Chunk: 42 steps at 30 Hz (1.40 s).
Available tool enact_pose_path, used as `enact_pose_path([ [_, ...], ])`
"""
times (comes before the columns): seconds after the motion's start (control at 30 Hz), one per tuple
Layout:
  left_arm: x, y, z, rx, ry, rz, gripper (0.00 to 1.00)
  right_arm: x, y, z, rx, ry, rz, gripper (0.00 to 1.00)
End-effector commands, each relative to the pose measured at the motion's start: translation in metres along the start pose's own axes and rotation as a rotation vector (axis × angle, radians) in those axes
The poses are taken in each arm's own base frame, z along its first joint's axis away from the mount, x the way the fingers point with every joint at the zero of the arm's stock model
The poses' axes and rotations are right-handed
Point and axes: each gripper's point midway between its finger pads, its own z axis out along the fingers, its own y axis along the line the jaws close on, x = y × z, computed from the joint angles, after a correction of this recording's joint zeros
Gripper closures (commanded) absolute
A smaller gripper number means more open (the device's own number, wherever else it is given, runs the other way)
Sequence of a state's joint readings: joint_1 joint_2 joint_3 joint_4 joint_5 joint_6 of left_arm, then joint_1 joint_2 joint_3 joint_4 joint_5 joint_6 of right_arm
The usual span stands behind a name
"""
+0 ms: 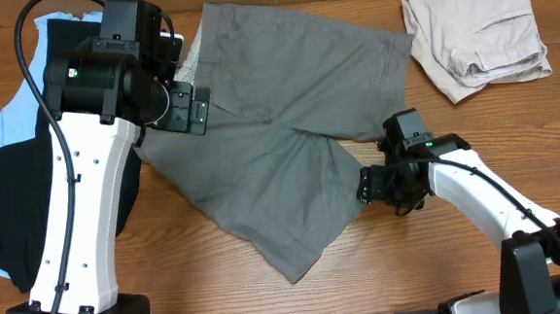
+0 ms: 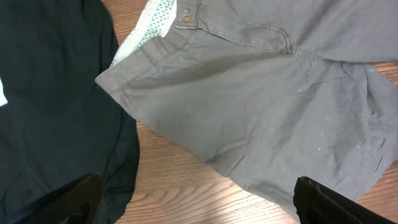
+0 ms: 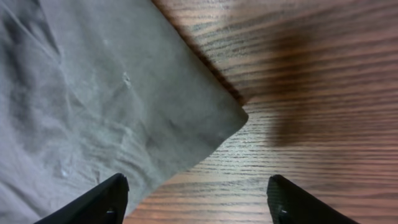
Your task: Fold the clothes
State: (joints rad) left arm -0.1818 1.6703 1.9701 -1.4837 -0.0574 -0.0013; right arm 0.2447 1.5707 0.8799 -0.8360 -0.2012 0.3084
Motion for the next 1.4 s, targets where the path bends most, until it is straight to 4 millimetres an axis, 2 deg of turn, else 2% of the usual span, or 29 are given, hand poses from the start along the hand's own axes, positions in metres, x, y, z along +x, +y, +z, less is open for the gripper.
enact_pose_path([
  [0.0,-0.001,0.000,0.000,-0.001,-0.005,-0.013,0.00,-0.003,0.006,0.000,-0.038,-0.026,0.043,0.27],
  [0.27,-0.005,-0.001,0.000,0.000,-0.024,-0.014,0.00,-0.017,0.007,0.013,-0.073,-0.113,0.082,0.36],
  [0.47,-0.005,-0.002,0.000,0.007,-0.024,-0.024,0.00,-0.023,-0.003,0.016,-0.026,-0.155,0.108,0.43],
  [0.53,-0.005,-0.002,0.000,0.007,-0.024,-0.032,0.00,-0.027,-0.001,0.016,-0.032,-0.170,0.106,0.73],
  [0.6,-0.005,-0.002,0.000,0.007,-0.023,-0.032,0.00,-0.031,0.000,0.016,-0.036,-0.186,0.103,0.88],
  [0.67,-0.005,-0.002,0.001,0.007,-0.023,-0.032,0.00,-0.032,-0.002,0.015,-0.025,-0.196,0.113,0.95],
  [0.87,-0.006,-0.002,0.001,0.007,-0.024,-0.033,0.00,-0.038,-0.015,0.009,0.000,-0.202,0.219,0.96],
  [1.0,-0.008,-0.002,0.003,0.008,-0.028,-0.033,0.00,-0.049,-0.038,-0.005,0.016,-0.211,0.283,0.96],
  [1.13,-0.013,-0.010,0.009,0.052,-0.025,-0.031,0.00,-0.066,-0.059,-0.020,0.014,-0.246,0.251,0.96],
  [1.27,-0.018,-0.016,0.025,0.078,-0.004,-0.030,0.00,-0.082,-0.085,-0.038,0.030,-0.293,0.240,0.96],
  [1.37,-0.020,-0.017,0.045,0.082,0.036,-0.030,0.00,-0.093,-0.094,-0.049,0.042,-0.326,0.169,0.96],
])
